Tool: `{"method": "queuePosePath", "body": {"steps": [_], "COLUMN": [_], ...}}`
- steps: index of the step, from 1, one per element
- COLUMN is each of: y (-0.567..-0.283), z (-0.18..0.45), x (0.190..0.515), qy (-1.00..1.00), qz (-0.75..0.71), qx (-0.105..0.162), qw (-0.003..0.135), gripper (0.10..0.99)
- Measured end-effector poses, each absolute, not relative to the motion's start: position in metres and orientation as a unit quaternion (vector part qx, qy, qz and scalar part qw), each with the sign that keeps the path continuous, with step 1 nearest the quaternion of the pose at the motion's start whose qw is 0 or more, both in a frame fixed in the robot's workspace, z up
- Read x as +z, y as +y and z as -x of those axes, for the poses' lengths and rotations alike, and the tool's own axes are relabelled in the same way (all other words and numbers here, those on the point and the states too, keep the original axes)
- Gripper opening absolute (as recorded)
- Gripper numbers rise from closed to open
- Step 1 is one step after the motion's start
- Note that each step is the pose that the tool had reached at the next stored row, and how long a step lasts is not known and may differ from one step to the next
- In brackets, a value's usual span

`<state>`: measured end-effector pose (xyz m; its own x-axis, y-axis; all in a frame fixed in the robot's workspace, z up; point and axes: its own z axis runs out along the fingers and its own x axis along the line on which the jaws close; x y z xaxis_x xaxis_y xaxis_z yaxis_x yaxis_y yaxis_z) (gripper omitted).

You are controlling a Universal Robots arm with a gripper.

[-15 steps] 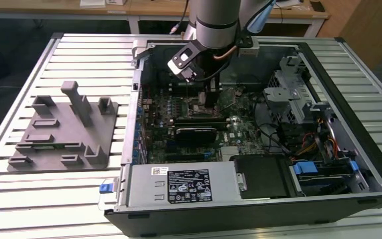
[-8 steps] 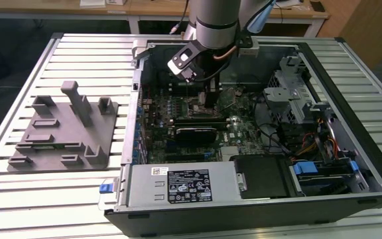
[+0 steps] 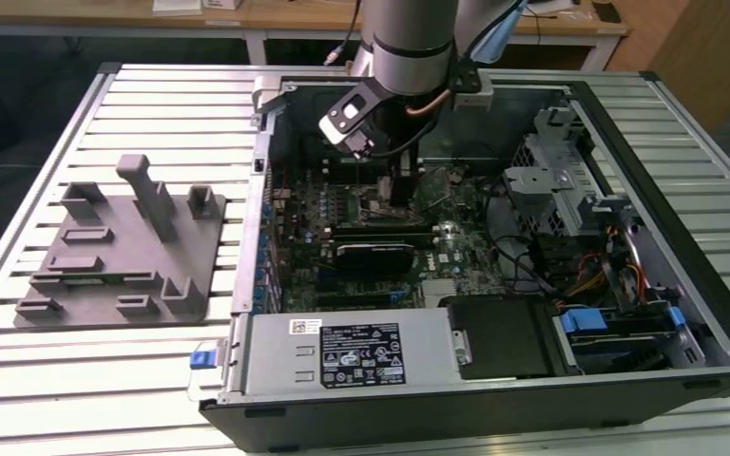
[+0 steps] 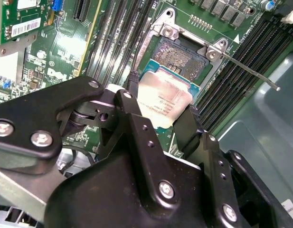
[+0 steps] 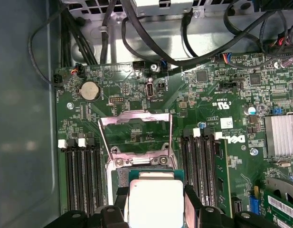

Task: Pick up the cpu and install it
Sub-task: 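Place the cpu into insertion slot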

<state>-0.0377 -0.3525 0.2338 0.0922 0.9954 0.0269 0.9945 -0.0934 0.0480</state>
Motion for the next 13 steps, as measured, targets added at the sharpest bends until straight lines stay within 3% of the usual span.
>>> {"method": "queuePosePath", "body": {"steps": [13], "y": [-0.3524], "z": [0.0418], "x": [0.2246], "qy": [0.679], "qz": [-0.734], "qx": [0.026], "qw": [0.008], "gripper": [0.541]}}
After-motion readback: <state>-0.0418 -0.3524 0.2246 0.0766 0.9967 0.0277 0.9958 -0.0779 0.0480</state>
